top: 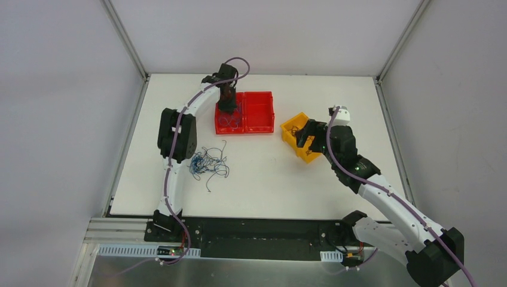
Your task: Untangle the cables
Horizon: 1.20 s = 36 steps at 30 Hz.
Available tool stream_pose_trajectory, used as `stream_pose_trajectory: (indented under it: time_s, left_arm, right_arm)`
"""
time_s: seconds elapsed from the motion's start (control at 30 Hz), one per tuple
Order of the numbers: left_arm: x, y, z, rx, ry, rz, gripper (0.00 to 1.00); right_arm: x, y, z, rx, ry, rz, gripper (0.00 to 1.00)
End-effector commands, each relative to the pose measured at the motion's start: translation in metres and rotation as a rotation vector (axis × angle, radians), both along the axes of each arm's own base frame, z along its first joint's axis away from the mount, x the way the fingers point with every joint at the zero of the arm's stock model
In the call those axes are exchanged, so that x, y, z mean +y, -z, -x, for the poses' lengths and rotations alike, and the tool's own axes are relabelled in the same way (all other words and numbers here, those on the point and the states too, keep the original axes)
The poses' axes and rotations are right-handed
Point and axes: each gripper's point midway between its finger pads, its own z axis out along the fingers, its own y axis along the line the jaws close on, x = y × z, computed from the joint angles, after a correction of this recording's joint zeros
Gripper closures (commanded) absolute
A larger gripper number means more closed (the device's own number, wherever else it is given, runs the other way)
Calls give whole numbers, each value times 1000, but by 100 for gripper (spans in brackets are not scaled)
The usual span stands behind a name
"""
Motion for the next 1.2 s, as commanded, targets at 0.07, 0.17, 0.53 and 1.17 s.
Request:
stream_pose_trajectory:
  time_s: [0.07,0.17,0.53,1.17]
  left_arm:
    - [0,-37,-3,-56,7,14,85]
    - [0,-63,-1,-100,15,27,73]
    - [3,-136,40,-193,59,93,44]
    - [87,-85,208,-185,-276,73,1]
  right_arm:
    - [1,-18,-6,-53,11,-44,6]
    - [1,-17,-6,-50,12,-43,6]
    - [1,-16,-6,-45,11,-47,6]
    - [28,30,2,70,-75,-144,6]
